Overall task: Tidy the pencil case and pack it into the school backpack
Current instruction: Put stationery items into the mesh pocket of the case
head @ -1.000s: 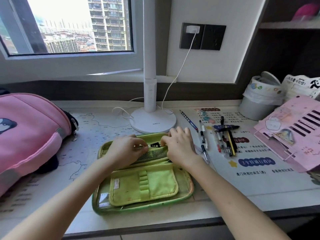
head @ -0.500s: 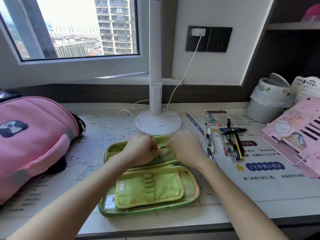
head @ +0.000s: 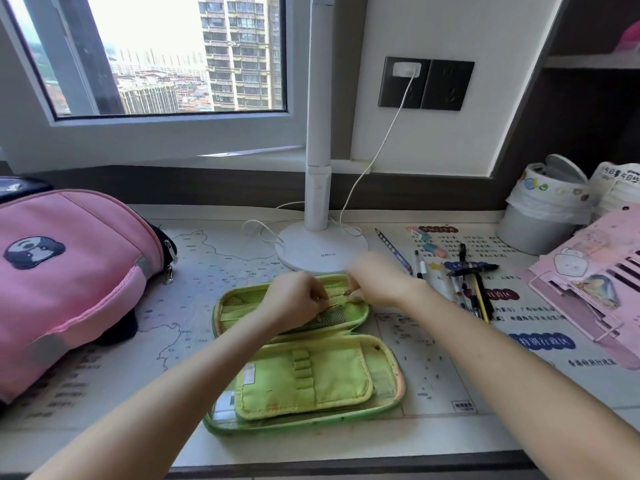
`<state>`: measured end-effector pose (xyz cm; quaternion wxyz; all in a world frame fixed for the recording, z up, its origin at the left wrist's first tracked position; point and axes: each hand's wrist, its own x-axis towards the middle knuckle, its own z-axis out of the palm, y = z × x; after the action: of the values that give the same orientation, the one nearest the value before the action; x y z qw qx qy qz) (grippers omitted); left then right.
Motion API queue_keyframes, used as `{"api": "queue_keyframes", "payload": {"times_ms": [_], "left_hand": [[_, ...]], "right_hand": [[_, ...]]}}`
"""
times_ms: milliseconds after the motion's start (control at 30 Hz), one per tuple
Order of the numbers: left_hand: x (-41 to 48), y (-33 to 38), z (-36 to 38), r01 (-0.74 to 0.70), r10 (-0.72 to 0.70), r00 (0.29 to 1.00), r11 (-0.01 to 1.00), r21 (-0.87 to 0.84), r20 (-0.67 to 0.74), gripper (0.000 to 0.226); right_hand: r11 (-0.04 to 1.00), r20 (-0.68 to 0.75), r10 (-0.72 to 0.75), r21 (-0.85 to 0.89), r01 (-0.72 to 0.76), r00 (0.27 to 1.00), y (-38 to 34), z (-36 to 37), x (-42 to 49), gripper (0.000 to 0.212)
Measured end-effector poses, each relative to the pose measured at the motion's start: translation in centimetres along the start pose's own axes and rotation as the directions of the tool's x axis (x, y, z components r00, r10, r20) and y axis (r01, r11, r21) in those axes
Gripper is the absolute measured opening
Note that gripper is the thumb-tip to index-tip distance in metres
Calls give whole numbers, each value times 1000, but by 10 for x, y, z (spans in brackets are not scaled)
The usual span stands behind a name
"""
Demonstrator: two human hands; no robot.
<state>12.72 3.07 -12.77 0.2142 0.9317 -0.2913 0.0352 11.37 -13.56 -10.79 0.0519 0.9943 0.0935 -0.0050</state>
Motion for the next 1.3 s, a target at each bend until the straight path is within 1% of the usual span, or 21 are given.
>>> {"api": "queue_keyframes", "payload": {"times_ms": [100,167,300,367,500,567,633,700,767,833,933,1000,1100,1167,1200,1233,1267,1300], "left_hand": [[-4,-3,0,6,-6,996,1000,-5,-85,14],[-5,-4,-2,7,-7,995,1000,-2,-99,16],[-6,-5,-4,-8,9,999,1000,21,-49,12],[-6,-5,-4,-7,7,1000,999,49,-3,17],[-6,-3,-2,45,-46,996,999,9,72,26],[-7,0,-1,46,-46,998,999,6,49,23],[-9,2,-1,32,-32,998,999,0,-58,19],[-11,7,0,8,-9,983,1000,-7,-182,17],[-11,15,3,-39,53,963,998,58,-264,16],[-8,25,6,-54,97,950,987,150,-298,18],[0,42,11,-10,79,959,970,244,-273,29],[4,48,13,-7,85,959,961,278,-271,22],[5,48,18,-49,120,950,970,238,-290,8],[7,46,22,-64,118,948,981,185,-297,10],[7,46,24,-68,114,947,985,161,-301,12],[7,45,26,-75,114,944,988,137,-309,15],[6,44,27,-87,119,938,990,111,-327,18],[5,45,27,-96,121,931,992,86,-345,22]], "right_hand": [[1000,-15,-8,30,8,1000,-2,1,2,21],[999,-6,-12,53,12,1000,-3,1,2,17],[998,28,-14,55,12,1000,-5,-3,4,9],[997,30,7,72,-9,1000,-7,-2,5,5],[975,39,130,174,-134,991,-7,-1,3,35],[937,37,193,289,-195,981,-6,-3,0,43],[879,45,238,415,-235,970,-7,-5,-3,45],[799,30,282,546,-252,959,-7,-5,-6,45],[710,-6,342,657,-254,940,-7,-3,-10,42],[638,-47,410,729,-249,911,-8,-2,-16,36],[560,-97,477,800,-217,874,-12,-1,-26,34],[535,-135,488,827,-173,863,-16,2,-32,30],[485,-182,492,870,-94,852,-18,8,-37,21],[426,-196,508,904,-47,839,-17,15,-39,15],[423,-205,529,905,-46,823,-17,18,-38,17],[433,-205,547,899,-65,812,-17,22,-37,24],[437,-190,551,895,-88,812,-18,26,-35,31],[416,-161,541,904,-96,826,-19,29,-34,34]]}}
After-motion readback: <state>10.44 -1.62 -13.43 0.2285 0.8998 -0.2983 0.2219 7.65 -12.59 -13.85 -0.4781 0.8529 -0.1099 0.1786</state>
